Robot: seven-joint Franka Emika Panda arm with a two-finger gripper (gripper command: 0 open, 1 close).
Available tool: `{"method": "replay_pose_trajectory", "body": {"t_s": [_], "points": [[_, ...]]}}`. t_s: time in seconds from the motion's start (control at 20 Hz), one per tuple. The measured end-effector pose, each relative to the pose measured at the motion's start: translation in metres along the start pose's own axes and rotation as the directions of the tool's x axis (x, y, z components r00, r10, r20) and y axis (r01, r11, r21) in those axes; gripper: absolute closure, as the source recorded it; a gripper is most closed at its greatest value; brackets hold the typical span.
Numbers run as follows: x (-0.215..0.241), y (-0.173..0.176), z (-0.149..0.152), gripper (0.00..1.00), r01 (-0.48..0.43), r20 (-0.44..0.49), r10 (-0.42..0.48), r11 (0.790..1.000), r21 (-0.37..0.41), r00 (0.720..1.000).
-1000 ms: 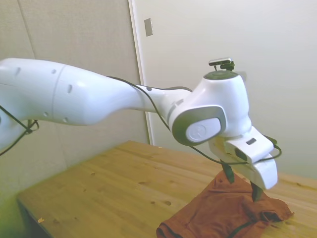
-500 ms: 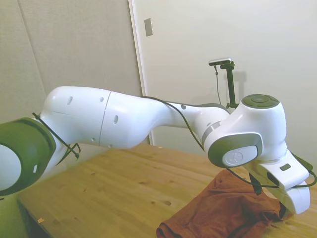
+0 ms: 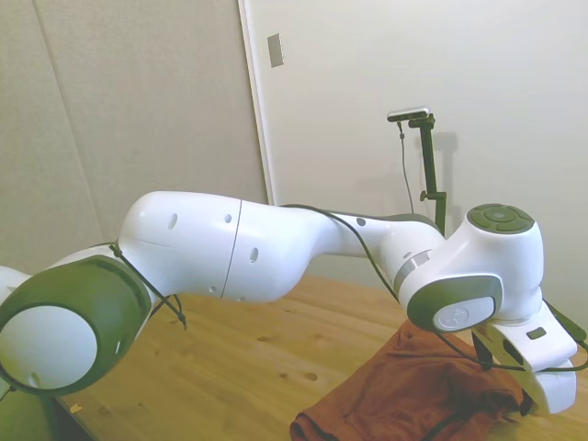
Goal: Unfold the shorts
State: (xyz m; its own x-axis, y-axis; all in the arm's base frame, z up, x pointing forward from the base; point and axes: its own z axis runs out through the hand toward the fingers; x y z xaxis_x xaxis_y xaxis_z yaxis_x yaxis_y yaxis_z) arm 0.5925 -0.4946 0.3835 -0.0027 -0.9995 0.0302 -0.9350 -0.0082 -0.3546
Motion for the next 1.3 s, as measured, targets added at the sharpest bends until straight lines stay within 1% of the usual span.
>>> {"method": "replay_pose_trajectory", "body": {"t_s": [0.5, 1.1, 1.3], "points": [[-0.007, -0.006, 0.017, 1.00, -0.004, 0.027, 0.003, 1.000, 0.009, 1.000], [-0.007, -0.005, 0.017, 1.00, -0.005, 0.044, 0.005, 1.000, 0.008, 0.999], [-0.010, -0.011, 0.011, 1.00, 0.003, 0.045, -0.004, 1.000, 0.019, 0.999]]}}
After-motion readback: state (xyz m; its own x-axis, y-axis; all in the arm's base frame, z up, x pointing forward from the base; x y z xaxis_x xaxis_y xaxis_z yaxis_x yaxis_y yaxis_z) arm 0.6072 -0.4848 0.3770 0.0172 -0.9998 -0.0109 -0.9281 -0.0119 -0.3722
